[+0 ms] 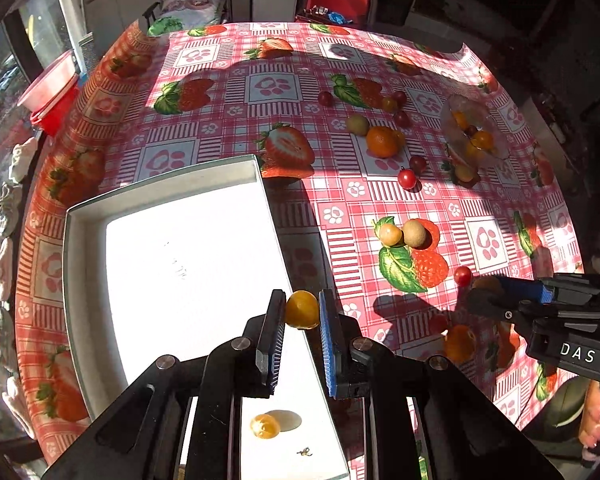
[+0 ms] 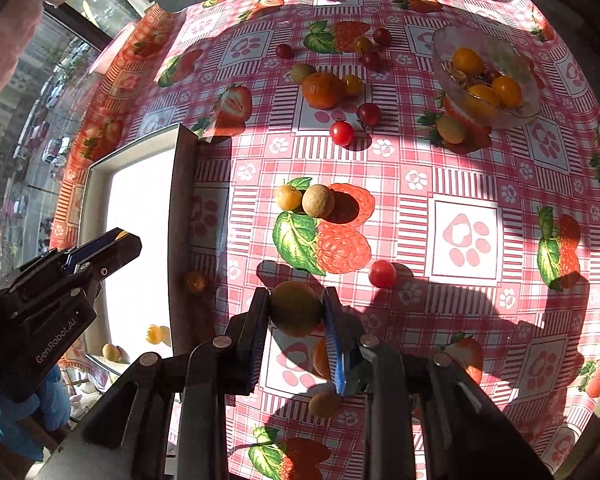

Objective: Organize fruits
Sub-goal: 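Carry both fruits into the white tray and open both tools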

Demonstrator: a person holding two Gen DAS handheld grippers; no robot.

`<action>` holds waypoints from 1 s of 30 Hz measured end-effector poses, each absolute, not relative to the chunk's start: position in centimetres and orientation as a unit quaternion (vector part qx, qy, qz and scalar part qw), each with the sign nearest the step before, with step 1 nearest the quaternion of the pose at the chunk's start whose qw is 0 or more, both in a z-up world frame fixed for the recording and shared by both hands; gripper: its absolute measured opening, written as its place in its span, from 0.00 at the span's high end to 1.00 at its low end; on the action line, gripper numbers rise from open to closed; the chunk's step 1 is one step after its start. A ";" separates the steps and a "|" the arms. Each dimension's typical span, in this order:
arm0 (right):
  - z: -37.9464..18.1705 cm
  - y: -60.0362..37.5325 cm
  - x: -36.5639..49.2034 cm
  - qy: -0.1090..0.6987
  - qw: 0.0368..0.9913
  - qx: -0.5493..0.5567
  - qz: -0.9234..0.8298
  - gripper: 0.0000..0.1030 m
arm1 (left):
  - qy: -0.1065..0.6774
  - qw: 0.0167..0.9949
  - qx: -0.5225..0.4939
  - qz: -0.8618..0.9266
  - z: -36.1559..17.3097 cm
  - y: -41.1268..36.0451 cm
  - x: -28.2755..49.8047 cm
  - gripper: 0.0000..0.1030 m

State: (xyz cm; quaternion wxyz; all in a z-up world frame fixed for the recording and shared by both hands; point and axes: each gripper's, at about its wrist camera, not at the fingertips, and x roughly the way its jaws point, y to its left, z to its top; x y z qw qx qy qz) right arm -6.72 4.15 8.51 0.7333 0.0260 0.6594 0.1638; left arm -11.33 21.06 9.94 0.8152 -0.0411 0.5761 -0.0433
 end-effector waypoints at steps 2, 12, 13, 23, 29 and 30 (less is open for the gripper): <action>8.7 5.7 -7.1 0.659 0.731 0.020 0.175 0.72 | 0.578 0.815 -0.045 -0.031 9.9 22.4 -12.3 0.82; 8.5 13.8 -9.0 0.662 0.711 -0.017 0.236 0.72 | 0.595 0.801 -0.059 0.028 8.2 28.5 -16.8 0.82; 8.4 14.6 -9.2 0.663 0.709 -0.021 0.241 0.72 | 0.597 0.800 -0.058 0.032 8.0 28.9 -17.1 0.82; 5.0 21.1 -10.7 0.682 0.675 -0.067 0.274 0.72 | 0.622 0.779 -0.046 0.056 4.6 30.8 -18.7 0.82; 2.6 22.6 -10.8 0.696 0.661 -0.092 0.267 0.71 | 0.633 0.771 -0.046 0.053 3.4 30.8 -18.7 0.82; 2.4 22.7 -10.9 0.697 0.660 -0.095 0.265 0.71 | 0.633 0.771 -0.045 0.054 3.4 30.8 -18.8 0.82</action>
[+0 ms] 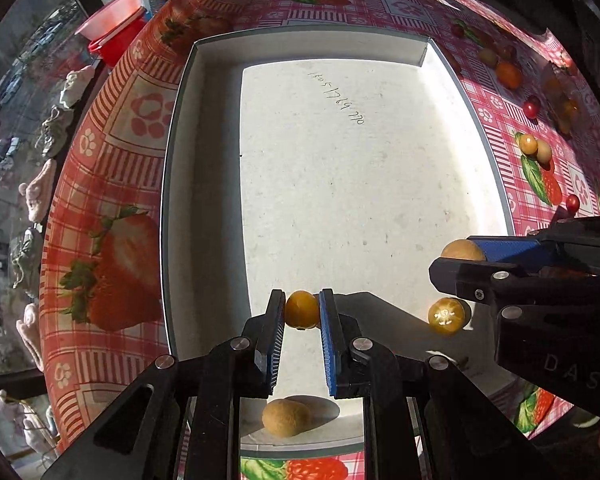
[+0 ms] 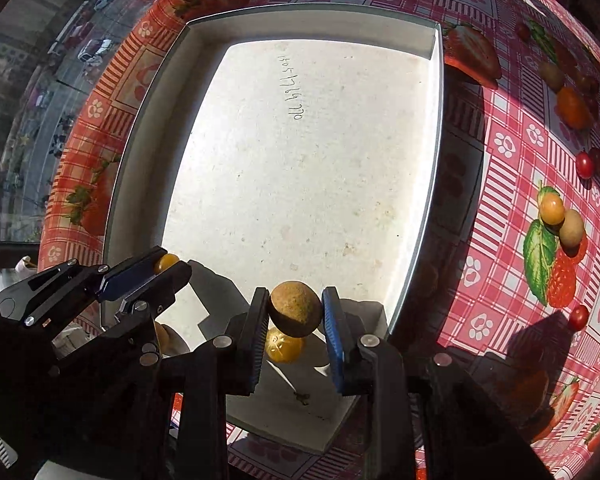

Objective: Organize fruits
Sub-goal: 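Carry both fruits into the white tray and open both tools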

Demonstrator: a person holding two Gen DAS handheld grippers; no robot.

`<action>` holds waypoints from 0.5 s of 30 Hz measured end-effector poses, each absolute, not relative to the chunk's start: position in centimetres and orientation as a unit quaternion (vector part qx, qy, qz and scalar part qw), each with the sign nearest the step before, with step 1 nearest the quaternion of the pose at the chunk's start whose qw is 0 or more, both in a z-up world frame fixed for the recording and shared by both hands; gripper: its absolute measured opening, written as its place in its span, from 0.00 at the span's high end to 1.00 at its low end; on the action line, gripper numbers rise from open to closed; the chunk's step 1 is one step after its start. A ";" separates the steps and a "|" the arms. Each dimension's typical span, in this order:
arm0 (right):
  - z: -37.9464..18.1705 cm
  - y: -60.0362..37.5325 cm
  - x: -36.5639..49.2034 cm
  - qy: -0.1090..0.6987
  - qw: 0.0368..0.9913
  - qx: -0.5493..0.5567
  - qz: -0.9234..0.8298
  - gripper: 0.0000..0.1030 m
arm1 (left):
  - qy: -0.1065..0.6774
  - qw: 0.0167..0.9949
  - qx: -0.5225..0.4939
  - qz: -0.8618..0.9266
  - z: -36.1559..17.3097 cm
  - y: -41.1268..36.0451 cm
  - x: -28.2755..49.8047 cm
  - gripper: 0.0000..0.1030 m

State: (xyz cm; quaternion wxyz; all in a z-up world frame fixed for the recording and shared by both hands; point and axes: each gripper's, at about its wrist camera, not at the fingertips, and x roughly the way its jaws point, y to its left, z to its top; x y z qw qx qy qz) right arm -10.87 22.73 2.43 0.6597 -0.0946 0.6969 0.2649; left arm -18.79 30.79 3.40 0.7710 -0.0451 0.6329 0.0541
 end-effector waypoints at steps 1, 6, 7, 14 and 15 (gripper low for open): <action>2.2 22.8 -10.9 0.698 0.659 -0.097 0.263 0.71 | 0.633 0.771 -0.043 0.054 3.4 30.8 -18.8 0.82; 1.1 23.5 -11.0 0.705 0.651 -0.107 0.261 0.71 | 0.641 0.765 -0.034 0.051 3.0 30.7 -19.1 0.82; 1.0 23.6 -11.0 0.706 0.650 -0.107 0.260 0.71 | 0.643 0.764 -0.033 0.052 2.9 30.7 -19.2 0.82; 0.9 24.2 -10.9 0.706 0.651 -0.106 0.260 0.52 | 0.654 0.754 -0.030 0.052 2.0 30.5 -19.7 0.81; 0.9 24.2 -10.9 0.705 0.651 -0.103 0.262 0.48 | 0.656 0.753 -0.029 0.052 1.9 30.3 -19.8 0.81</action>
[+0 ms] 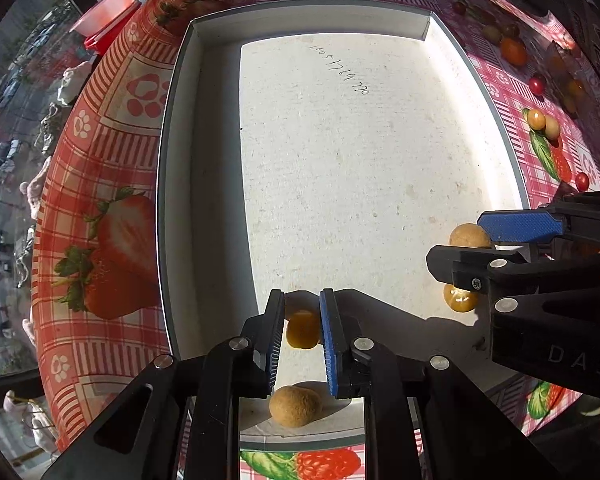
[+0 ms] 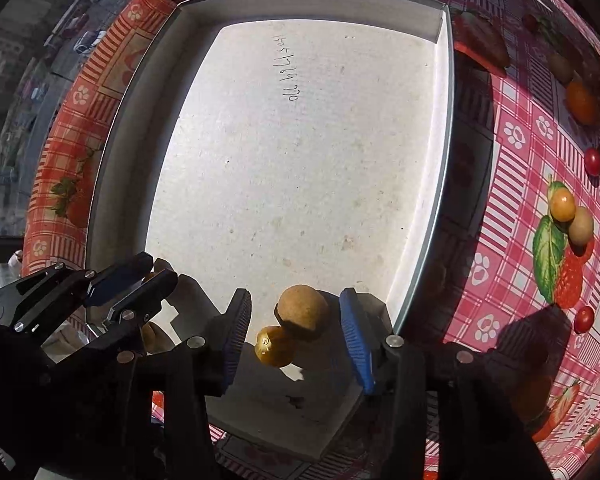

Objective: Organize fruits
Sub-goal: 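Carry both fruits into the white tray and open both tools, then move both open tools back over the fruits on the tablecloth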

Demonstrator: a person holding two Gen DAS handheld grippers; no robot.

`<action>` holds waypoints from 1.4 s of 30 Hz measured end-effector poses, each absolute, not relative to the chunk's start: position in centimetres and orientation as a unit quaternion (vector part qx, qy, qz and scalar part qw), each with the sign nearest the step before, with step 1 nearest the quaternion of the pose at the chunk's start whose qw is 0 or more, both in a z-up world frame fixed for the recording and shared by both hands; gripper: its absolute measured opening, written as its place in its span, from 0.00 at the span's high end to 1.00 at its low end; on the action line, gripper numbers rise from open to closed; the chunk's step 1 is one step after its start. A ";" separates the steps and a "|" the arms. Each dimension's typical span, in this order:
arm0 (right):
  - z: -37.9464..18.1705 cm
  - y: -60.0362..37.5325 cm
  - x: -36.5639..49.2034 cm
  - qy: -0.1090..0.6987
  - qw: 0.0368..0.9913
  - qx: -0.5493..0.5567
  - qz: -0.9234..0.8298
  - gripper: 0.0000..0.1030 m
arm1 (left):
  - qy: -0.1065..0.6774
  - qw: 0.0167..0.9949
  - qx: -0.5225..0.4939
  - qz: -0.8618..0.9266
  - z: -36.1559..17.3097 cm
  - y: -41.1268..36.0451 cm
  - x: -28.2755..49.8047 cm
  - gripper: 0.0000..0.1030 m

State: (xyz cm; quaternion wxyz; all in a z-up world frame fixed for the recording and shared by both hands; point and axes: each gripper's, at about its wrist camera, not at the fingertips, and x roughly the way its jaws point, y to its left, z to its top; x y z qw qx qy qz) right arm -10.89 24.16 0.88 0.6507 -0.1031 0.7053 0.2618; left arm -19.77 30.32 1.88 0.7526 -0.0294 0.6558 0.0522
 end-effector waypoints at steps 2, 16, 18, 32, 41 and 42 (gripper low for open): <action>1.2 24.0 -11.0 0.704 0.651 -0.095 0.268 0.42 | 0.659 0.750 -0.031 0.052 1.8 30.2 -19.7 0.70; 5.7 22.3 -10.0 0.663 0.693 -0.084 0.270 0.16 | 0.626 0.777 0.000 0.063 5.4 28.0 -18.8 0.23; 6.3 21.6 -9.5 0.656 0.703 -0.084 0.261 0.16 | 0.622 0.781 0.005 0.059 5.9 27.8 -18.2 0.23; 5.1 8.3 -7.5 0.691 0.713 -0.005 0.120 0.16 | 0.599 0.800 0.036 -0.002 9.2 22.6 -13.7 0.23; 4.2 -0.4 -5.5 0.696 0.716 0.035 0.043 0.16 | 0.581 0.810 0.064 -0.045 9.2 16.0 -8.9 0.23; 4.2 -1.0 -5.2 0.695 0.717 0.037 0.040 0.16 | 0.580 0.810 0.066 -0.048 9.1 15.4 -8.5 0.23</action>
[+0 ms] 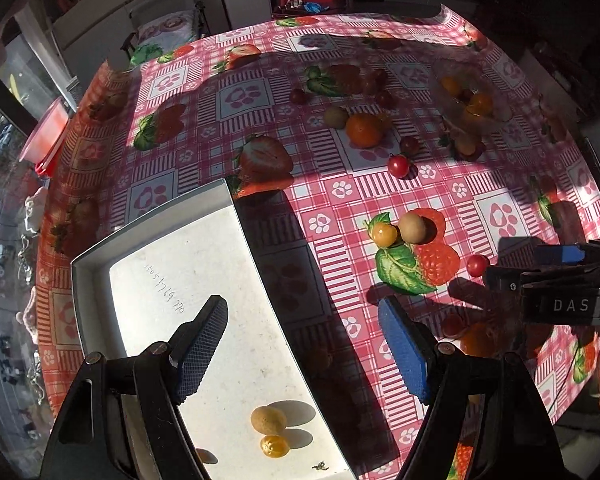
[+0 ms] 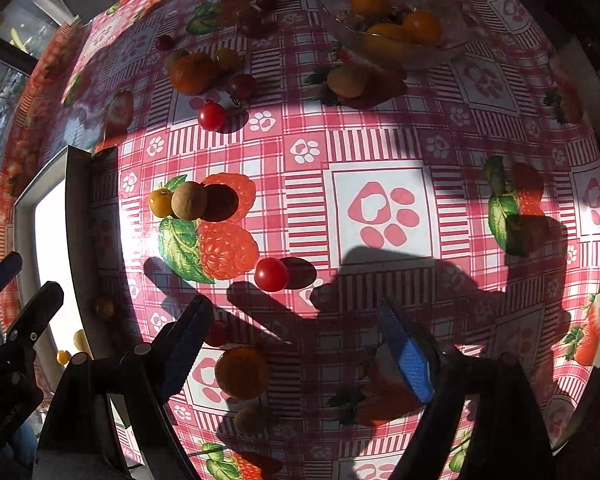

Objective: Organize fruits
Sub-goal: 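Move both open tools back over the fruits on the tablecloth, then grasp a yellow cherry tomato with the left tool while the right tool grasps a brown fruit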

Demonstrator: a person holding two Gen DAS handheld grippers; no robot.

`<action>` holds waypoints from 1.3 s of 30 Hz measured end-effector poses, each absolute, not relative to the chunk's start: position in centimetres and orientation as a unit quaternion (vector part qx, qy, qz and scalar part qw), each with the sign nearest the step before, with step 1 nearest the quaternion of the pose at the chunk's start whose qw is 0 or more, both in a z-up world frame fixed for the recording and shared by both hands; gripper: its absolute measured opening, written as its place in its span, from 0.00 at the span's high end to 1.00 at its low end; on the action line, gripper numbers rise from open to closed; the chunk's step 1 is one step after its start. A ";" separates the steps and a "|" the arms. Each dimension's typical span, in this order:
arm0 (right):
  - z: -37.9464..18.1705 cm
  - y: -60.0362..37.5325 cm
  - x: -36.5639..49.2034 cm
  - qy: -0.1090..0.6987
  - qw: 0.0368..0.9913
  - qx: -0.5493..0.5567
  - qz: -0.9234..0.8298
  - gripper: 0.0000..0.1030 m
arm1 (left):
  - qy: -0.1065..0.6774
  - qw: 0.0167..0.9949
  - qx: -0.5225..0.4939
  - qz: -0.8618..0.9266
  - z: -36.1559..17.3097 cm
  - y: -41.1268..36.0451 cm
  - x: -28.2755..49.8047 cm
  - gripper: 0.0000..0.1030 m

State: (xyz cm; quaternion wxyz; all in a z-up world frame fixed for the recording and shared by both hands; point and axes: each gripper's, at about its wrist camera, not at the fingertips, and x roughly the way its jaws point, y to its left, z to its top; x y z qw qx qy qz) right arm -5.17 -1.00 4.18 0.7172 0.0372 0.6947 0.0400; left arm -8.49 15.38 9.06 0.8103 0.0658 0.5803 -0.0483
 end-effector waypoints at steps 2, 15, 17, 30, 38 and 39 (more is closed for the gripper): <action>4.2 -2.1 -4.5 0.693 0.719 0.042 0.036 0.16 | 0.581 0.809 0.072 -0.057 8.3 14.1 -7.3 0.23; 2.2 -5.5 1.6 0.676 0.735 0.042 0.030 0.16 | 0.598 0.793 0.097 -0.069 2.9 10.6 -3.8 0.23; 1.9 -5.4 2.6 0.670 0.741 0.041 0.031 0.16 | 0.598 0.793 0.094 -0.066 2.6 10.5 -3.5 0.23; 0.9 -3.2 8.0 0.629 0.777 0.016 0.032 0.41 | 0.600 0.796 0.070 -0.049 1.7 9.6 -2.8 0.26; 1.4 -3.6 8.4 0.627 0.777 0.030 0.052 0.71 | 0.607 0.789 0.051 -0.081 2.3 8.6 -3.3 0.78; 1.6 -3.8 7.9 0.627 0.776 0.032 0.057 0.71 | 0.610 0.787 0.041 -0.087 2.4 8.6 -3.3 0.78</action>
